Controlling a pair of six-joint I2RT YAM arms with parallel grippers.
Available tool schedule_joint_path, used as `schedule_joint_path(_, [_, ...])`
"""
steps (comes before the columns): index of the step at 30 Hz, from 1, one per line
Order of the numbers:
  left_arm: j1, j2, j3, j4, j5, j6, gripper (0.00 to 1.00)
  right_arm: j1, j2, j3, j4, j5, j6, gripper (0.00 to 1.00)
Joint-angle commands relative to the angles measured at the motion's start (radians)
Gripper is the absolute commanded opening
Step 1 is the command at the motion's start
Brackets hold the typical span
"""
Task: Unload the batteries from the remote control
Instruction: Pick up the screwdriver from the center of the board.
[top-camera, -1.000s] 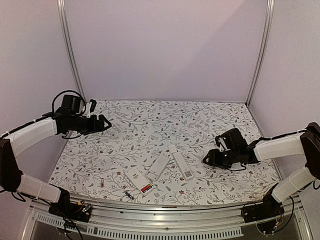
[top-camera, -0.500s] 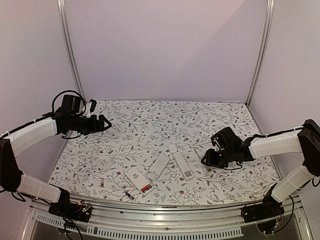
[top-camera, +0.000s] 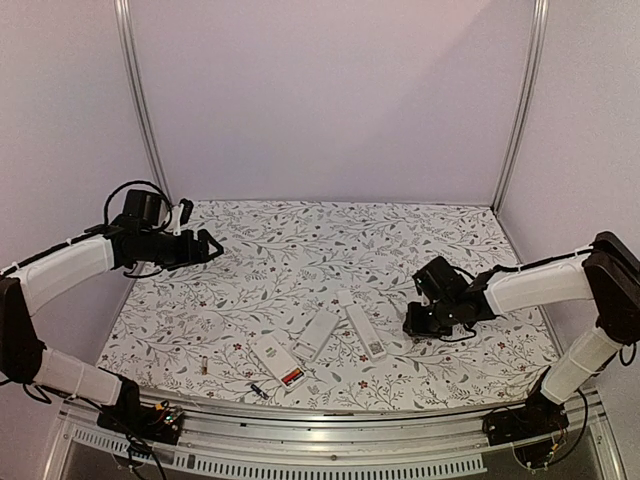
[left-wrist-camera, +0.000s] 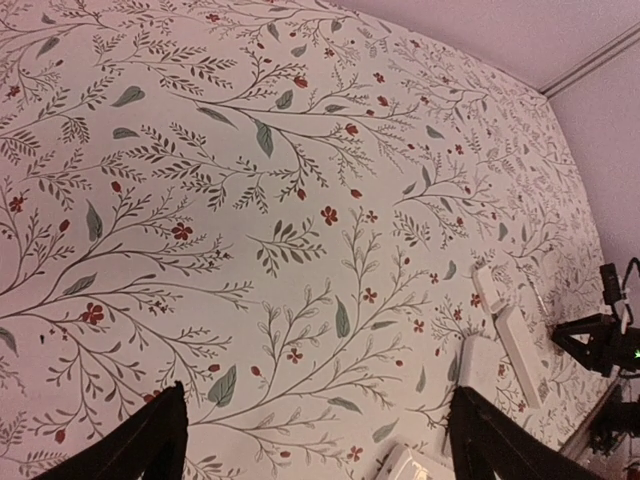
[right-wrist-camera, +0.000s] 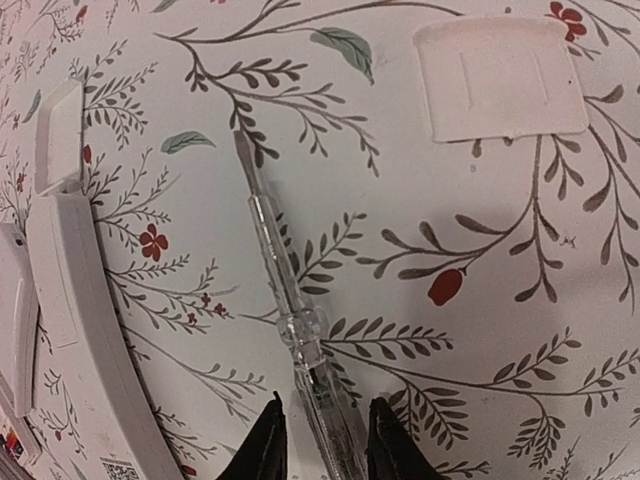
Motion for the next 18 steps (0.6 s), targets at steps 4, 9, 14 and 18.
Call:
schedule_joint_path(4, [0.008,0.012,-0.018,-0.002,0.016,0.005,0.90,0.013,0.038,0.031,-0.043,0.052,-0.005,0.23])
schedule_joint_path(9, [0.008,0.014,-0.018,-0.003,0.016,0.005,0.90,0.027,0.054,0.048,-0.060,0.071,-0.009,0.21])
schedule_joint_path(14, [0.008,0.012,-0.016,-0.005,0.016,0.007,0.90,0.037,0.076,0.059,-0.071,0.080,-0.012,0.18])
schedule_joint_path(18, [0.007,0.008,-0.017,-0.005,0.016,0.005,0.90,0.047,0.083,0.062,-0.073,0.099,-0.003,0.11])
